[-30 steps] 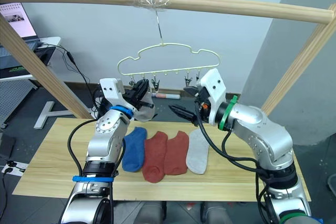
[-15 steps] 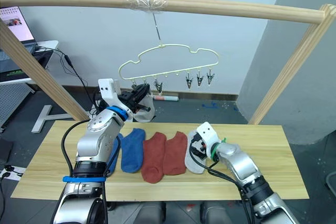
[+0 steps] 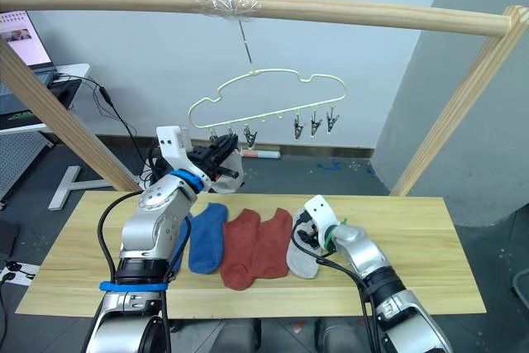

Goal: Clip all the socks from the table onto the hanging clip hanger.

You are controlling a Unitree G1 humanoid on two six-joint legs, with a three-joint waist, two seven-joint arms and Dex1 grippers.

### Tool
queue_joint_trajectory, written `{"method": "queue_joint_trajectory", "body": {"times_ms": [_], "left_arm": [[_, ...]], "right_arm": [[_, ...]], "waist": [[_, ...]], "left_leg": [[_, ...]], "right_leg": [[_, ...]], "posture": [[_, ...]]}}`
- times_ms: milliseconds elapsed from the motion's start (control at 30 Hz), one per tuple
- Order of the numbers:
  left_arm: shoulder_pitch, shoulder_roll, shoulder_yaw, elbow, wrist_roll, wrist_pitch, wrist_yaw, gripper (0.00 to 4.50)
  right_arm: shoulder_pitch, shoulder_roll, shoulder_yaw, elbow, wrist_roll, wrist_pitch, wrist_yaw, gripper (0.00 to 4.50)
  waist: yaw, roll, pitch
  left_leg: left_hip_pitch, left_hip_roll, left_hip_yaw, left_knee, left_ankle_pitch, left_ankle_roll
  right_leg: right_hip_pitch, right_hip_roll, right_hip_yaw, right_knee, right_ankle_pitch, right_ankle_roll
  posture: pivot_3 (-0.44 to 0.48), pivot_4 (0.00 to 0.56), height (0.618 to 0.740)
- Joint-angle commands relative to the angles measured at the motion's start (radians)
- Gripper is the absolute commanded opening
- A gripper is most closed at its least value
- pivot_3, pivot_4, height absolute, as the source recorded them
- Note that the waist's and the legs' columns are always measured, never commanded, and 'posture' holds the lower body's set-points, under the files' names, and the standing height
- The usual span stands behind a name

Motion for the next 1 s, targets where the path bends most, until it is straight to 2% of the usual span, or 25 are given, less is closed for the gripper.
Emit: {"method": "queue_joint_trajectory", "body": {"times_ms": [33,200,367,500,567,733,833,1000], "left_arm": [[0.004,0.009,0.005,-0.031,0.001,0.003,0.003,0.01],[0.009,0.009,0.001,-0.038,-0.01,0.018,-0.004,0.01],[-0.001,0.008,0.048,-0.039,-0.131,0.166,-0.038,0.01],[-0.046,0.029,0.226,0.028,-0.407,0.486,-0.015,0.01],[-0.056,0.049,0.277,0.038,-0.508,0.613,-0.021,0.01],[-0.066,0.056,0.356,0.045,-0.637,0.753,0.031,0.01],[-0.054,0.04,0.341,0.004,-0.628,0.727,0.055,0.01],[-0.015,0.001,0.342,-0.089,-0.709,0.782,0.089,0.01]], "right_arm": [[0.039,-0.03,0.017,-0.022,-0.039,-0.016,0.028,1.81],[0.083,-0.092,0.04,-0.069,-0.078,-0.088,0.08,0.01],[0.13,-0.176,0.036,-0.228,-0.084,-0.083,0.159,0.01],[0.118,-0.163,-0.029,-0.57,0.122,0.164,0.284,0.01],[0.074,-0.127,-0.04,-0.655,0.184,0.28,0.288,0.01],[-0.01,-0.021,-0.056,-0.674,0.219,0.368,0.226,0.01],[-0.071,0.044,-0.056,-0.621,0.226,0.369,0.193,0.01],[-0.141,0.102,-0.081,-0.551,0.242,0.354,0.18,0.01]], "waist": [[0.001,0.0,0.0],[0.002,0.0,0.0],[0.001,0.0,0.0],[-0.016,0.001,0.0],[-0.031,0.001,0.0],[-0.028,0.001,0.0],[-0.022,0.001,0.0],[-0.019,0.001,0.0]], "left_leg": [[0.0,0.0,0.0,0.0,0.0,0.0],[0.001,0.0,0.0,0.0,0.0,0.0],[0.0,0.0,0.0,0.0,0.0,0.0],[0.001,0.0,-0.001,0.0,0.0,0.0],[0.002,0.0,-0.004,0.0,0.0,0.0],[0.002,-0.001,-0.008,0.0,0.0,0.0],[0.001,-0.002,-0.007,0.0,0.0,0.0],[0.0,-0.002,-0.004,0.0,0.0,0.0]], "right_leg": [[0.0,0.0,0.0,0.0,0.0,0.001],[0.001,0.0,0.0,0.0,0.0,0.001],[0.001,0.0,0.0,0.0,-0.001,0.002],[0.0,0.001,0.001,0.002,-0.001,0.002],[0.0,0.002,0.0,0.003,-0.001,0.002],[0.0,0.003,-0.002,0.005,-0.001,0.001],[0.001,0.001,-0.002,0.002,-0.001,0.001],[0.0,-0.001,-0.001,0.0,0.0,0.002]], "posture": [[0.228,0.164,0.74],[0.228,0.159,0.74],[0.215,0.153,0.74],[0.215,0.153,0.74],[0.212,0.151,0.74],[0.214,0.151,0.74],[0.227,0.153,0.74],[0.251,0.154,0.74]]}}
